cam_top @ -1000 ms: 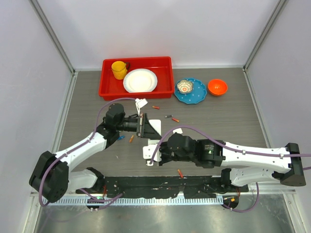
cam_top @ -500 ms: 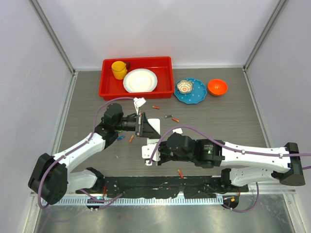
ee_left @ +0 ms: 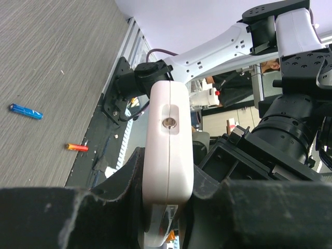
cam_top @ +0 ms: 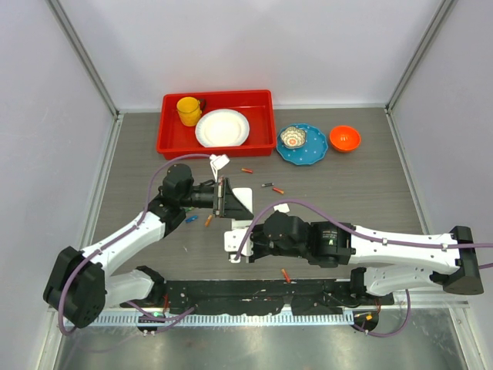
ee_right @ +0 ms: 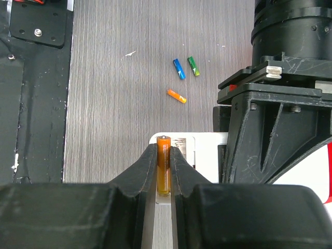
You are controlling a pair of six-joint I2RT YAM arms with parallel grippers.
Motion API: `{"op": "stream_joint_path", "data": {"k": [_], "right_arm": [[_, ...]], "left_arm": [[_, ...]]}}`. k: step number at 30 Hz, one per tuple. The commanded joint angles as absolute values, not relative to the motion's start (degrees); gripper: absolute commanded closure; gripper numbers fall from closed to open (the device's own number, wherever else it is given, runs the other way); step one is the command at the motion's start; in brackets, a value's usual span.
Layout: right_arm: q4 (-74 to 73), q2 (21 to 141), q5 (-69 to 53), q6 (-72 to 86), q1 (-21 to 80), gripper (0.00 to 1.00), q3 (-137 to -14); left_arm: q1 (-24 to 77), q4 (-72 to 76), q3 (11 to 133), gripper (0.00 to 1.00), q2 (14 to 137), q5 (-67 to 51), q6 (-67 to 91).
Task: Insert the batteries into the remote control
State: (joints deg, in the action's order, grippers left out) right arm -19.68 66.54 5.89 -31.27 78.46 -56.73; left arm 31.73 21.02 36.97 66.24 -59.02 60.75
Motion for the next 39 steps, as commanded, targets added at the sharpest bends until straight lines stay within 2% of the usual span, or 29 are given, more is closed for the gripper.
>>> {"op": "stream_joint_path", "data": {"k": [1, 6, 10, 19, 39], "right_arm": [[-36.30, 71.72, 7.64, -28.39, 78.22, 0.99, -52.21], [-34.90, 71.98, 9.22, -26.54, 78.31, 0.92, -52.91], [-34.28, 71.72, 9.93, -26.28, 78.22, 0.83, -52.91], [-32.78, 71.02, 10.98, -26.02, 78.31, 0.72, -53.00], [-27.78, 68.64, 14.85, -25.14, 78.22, 0.58, -53.35]], "left_arm": [[32.17, 28.31, 42.81, 1.00, 60.82, -63.02, 70.49], [32.08, 27.07, 41.22, 1.00, 61.61, -62.32, 68.91], [32.08, 27.25, 39.91, 1.00, 62.05, -62.23, 68.64], [32.08, 25.75, 39.90, 1.00, 62.66, -62.14, 67.50], [32.17, 26.28, 38.15, 1.00, 63.90, -61.79, 67.41]]}}
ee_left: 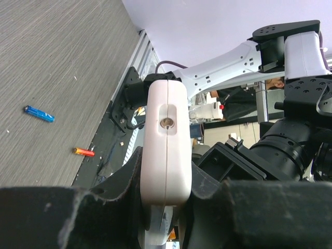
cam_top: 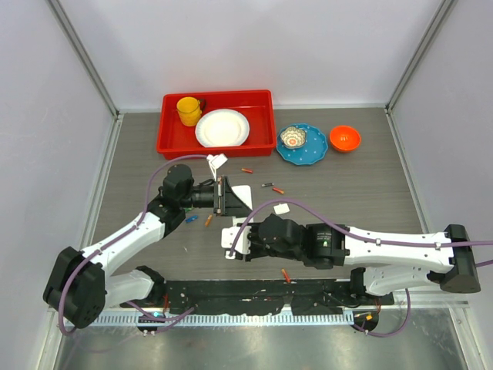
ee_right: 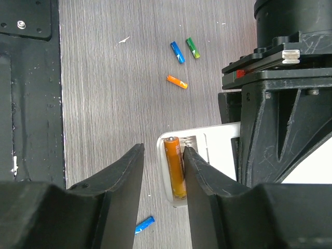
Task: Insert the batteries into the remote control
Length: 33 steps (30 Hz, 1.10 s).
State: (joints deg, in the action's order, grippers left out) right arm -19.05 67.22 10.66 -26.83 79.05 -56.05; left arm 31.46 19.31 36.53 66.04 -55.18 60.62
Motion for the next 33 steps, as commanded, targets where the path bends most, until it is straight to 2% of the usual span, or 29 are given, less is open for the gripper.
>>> {"op": "stream_joint_path", "data": {"k": [1, 8, 17, 18, 19, 20, 33], "right_arm": [[-27.51, 68.38, 15.20, -25.05, 78.22, 0.57, -53.35], [-24.09, 66.62, 16.34, -24.87, 78.22, 0.43, -53.79], [-20.05, 65.66, 16.52, -24.70, 78.22, 0.36, -53.96], [-19.69, 65.57, 16.26, -24.52, 78.22, 0.30, -54.14], [-19.43, 65.74, 16.26, -24.35, 78.31, 0.28, -54.75], [-18.55, 66.00, 16.61, -24.08, 78.31, 0.20, -55.19], [-10.99, 66.45, 19.69, -24.43, 77.61, 0.17, -55.99]], "left_arm": [[32.08, 26.19, 38.06, 1.00, 63.90, -61.61, 67.24], [32.17, 26.10, 37.18, 1.00, 64.77, -61.52, 66.80], [32.17, 26.10, 36.56, 1.00, 65.83, -61.35, 66.36], [32.25, 26.19, 36.39, 1.00, 65.92, -61.43, 66.18], [32.17, 26.45, 36.30, 1.00, 66.09, -61.44, 66.18], [32.17, 26.63, 35.95, 1.00, 66.18, -61.44, 66.27], [32.52, 27.60, 34.54, 1.00, 66.71, -60.65, 66.27]]}}
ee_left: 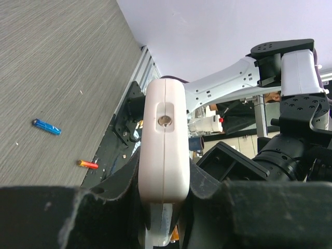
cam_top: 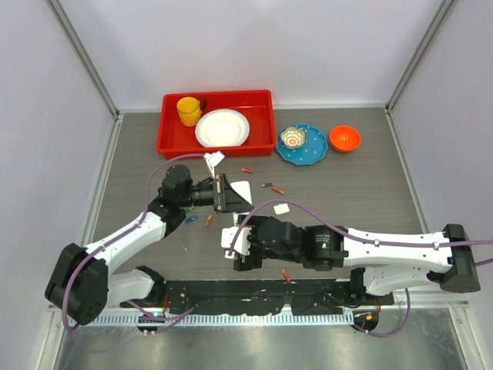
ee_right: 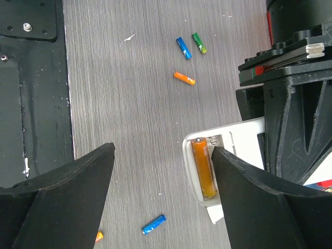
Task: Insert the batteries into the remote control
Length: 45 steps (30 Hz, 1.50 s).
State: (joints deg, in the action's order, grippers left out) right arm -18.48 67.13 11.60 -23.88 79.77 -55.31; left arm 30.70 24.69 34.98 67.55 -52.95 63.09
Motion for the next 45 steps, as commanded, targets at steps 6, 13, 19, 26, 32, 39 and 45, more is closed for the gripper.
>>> {"op": "stream_joint_path", "data": {"k": [6, 13, 19, 26, 32, 39, 45], "right_arm": [[-7.56, 62.33, 17.06, -24.70, 77.34, 0.17, -54.06], [-10.37, 57.57, 11.60, -24.35, 76.29, 0.18, -53.26], [-10.99, 56.17, 11.52, -22.68, 75.85, 0.18, -53.00], [-8.79, 56.34, 10.90, -21.62, 75.50, 0.17, -52.82], [-7.21, 55.29, 11.42, -20.66, 74.53, 0.17, -52.12], [-4.49, 48.71, 16.15, -17.41, 74.27, 0.17, -50.28], [-2.72, 47.63, 27.58, -8.90, 68.41, 0.17, -49.74]], "left_arm": [[32.52, 27.86, 33.93, 1.00, 67.15, -60.47, 65.92], [32.61, 27.86, 33.66, 1.00, 67.41, -60.29, 65.39], [32.52, 28.12, 33.75, 1.00, 67.94, -60.12, 65.39], [32.61, 28.21, 33.75, 1.00, 68.03, -59.51, 65.39], [32.52, 27.33, 34.54, 1.00, 70.74, -56.53, 64.07], [28.23, 28.56, 33.75, 1.00, 74.79, -51.69, 64.42], [23.47, 27.33, 31.82, 1.00, 71.64, -44.92, 64.69]]}}
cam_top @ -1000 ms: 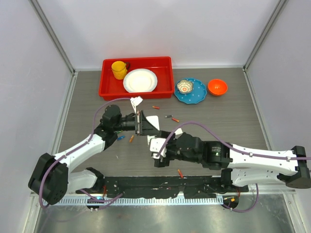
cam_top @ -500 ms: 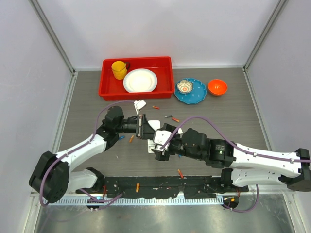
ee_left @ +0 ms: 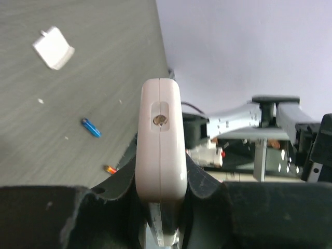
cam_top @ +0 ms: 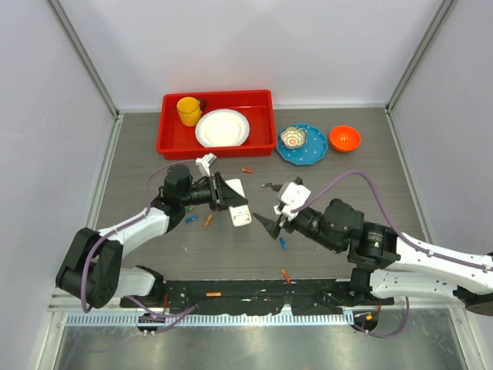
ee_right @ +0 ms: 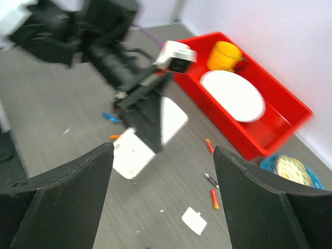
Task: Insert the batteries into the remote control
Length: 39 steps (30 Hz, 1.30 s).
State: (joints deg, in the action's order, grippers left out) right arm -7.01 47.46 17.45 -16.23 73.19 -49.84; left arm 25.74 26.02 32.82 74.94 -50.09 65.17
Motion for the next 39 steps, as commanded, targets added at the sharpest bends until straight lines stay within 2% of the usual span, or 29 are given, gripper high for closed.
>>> {"op": "stream_joint_path", "data": {"k": [1, 5, 8, 10, 12, 14, 16, 17, 19, 20, 23, 27, 34, 39], "right_arm": [[-4.12, 48.85, 29.42, -5.57, 66.64, 0.17, -49.92], [-6.24, 51.06, 24.99, 4.12, 56.01, 0.17, -49.66], [-2.56, 50.81, 26.26, 12.54, 51.43, 0.18, -46.85], [1.91, 49.66, 24.71, 15.29, 48.54, 0.14, -42.99], [2.55, 49.39, 15.24, 15.38, 46.77, 0.13, -40.70], [-1.99, 51.32, 3.33, 11.54, 46.49, 0.20, -42.61], [-8.86, 55.36, -3.66, 10.11, 46.76, 0.25, -44.12], [-10.09, 55.89, -5.34, 9.32, 49.63, 0.31, -43.86], [-10.90, 56.07, -3.00, 5.73, 56.12, 0.32, -42.89], [-11.68, 56.77, -0.81, 4.49, 62.51, 0.33, -43.15], [-14.94, 62.48, 2.72, 1.59, 70.20, 0.40, -44.82], [-11.79, 69.24, 5.18, 0.35, 79.70, 0.41, -46.40], [-7.74, 81.81, 2.64, -5.44, 83.49, 0.40, -53.08], [-2.30, 86.91, -3.68, -10.19, 83.67, 0.45, -54.67]], "left_arm": [[23.29, 26.72, 31.73, 1.00, 70.76, -44.48, 64.17], [22.24, 23.56, 31.73, 1.00, 66.19, -43.24, 62.23], [21.45, 23.03, 30.33, 1.00, 62.33, -42.45, 61.44], [20.92, 24.07, 27.96, 1.00, 59.00, -41.23, 61.52], [19.87, 25.22, 25.33, 1.00, 56.79, -39.73, 61.61], [18.21, 24.70, 24.35, 1.00, 53.62, -38.85, 61.35], [16.53, 19.18, 24.87, 1.00, 51.25, -37.80, 60.56], [14.61, 16.64, 25.74, 1.00, 50.81, -36.49, 60.38], [12.23, 13.19, 26.10, 1.00, 51.06, -37.17, 61.17], [9.69, 13.36, 25.93, 1.00, 52.46, -38.05, 62.22], [6.16, 19.40, 24.09, 1.00, 57.54, -43.14, 68.01], [5.10, 33.36, 21.80, 1.00, 63.53, -48.95, 74.87], [5.10, 33.93, 21.62, 1.00, 61.18, -51.33, 75.42], [5.19, 22.34, 23.55, 1.00, 57.31, -50.36, 68.92]]}}
